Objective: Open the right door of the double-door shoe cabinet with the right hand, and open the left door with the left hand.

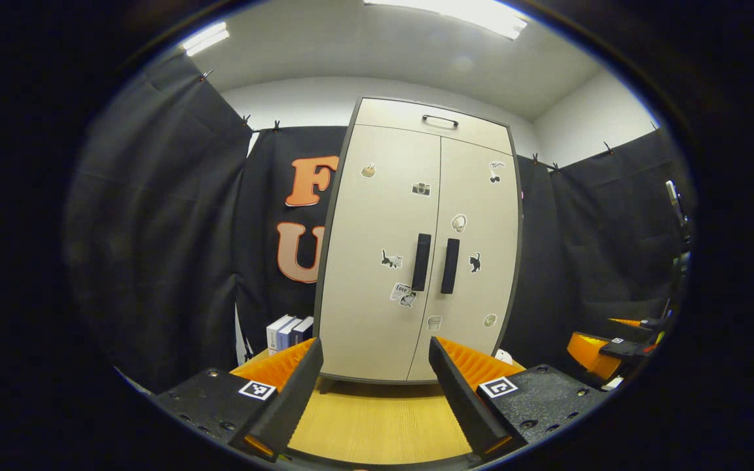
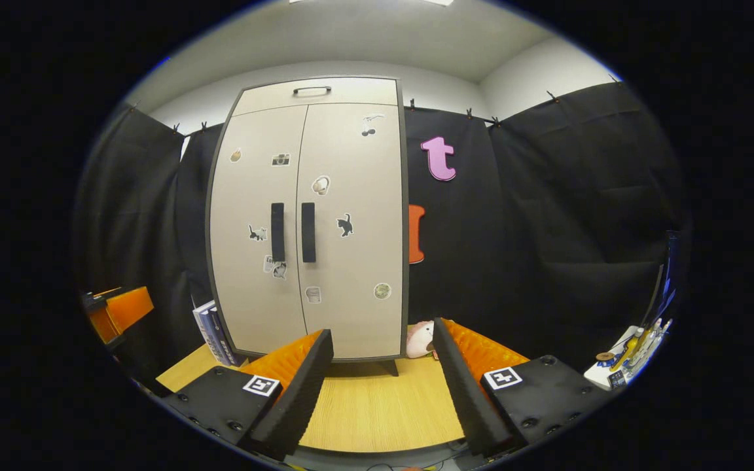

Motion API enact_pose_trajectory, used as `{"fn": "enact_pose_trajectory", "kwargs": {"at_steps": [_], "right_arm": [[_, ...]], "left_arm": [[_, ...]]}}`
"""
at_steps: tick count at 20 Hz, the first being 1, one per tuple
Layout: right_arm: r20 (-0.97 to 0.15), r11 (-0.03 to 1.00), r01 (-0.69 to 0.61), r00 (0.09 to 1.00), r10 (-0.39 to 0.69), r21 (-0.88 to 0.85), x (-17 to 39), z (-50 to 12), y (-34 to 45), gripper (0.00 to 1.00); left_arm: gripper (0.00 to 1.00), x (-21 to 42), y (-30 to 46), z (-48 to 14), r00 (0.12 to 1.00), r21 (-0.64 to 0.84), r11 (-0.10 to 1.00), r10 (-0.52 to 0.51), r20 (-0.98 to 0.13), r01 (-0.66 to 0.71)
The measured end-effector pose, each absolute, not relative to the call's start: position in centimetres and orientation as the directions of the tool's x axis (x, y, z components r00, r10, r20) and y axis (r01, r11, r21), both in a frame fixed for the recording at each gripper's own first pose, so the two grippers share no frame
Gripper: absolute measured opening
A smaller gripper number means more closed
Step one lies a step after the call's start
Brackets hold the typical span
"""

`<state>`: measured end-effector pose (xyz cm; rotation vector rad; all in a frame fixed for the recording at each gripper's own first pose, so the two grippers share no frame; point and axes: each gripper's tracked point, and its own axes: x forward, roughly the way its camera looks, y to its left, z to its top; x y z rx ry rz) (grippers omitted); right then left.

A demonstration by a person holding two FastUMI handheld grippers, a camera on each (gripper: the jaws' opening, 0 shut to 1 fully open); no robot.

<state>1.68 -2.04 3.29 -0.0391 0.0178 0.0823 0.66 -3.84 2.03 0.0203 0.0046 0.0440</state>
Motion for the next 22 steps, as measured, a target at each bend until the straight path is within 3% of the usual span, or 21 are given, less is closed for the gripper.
{"fn": "enact_pose_trajectory", "kwargs": {"at_steps": [1, 10, 22], "right_arm": [[-0.018, 0.995, -0.094, 0.995, 0.094, -0.044, 1.5, 3.4, -2.1, 0.92], [-0.062, 0.992, -0.121, 0.991, 0.118, -0.040, 3.0, 3.7, -2.2, 0.98], [-0.046, 0.983, -0.180, 0.983, 0.179, -0.027, 13.4, 9.4, 6.5, 0.98]], "left_arm": [[0.98, 0.5, -3.9, 2.2, 0.998, 0.027, 0.998, 0.056, 0.001, -0.056], [0.98, 0.0, -4.2, 1.7, 0.994, 0.051, 0.994, 0.100, -0.036, -0.098], [0.98, 2.4, -0.9, 1.0, 0.995, 0.049, 0.995, 0.085, -0.045, -0.083]]}}
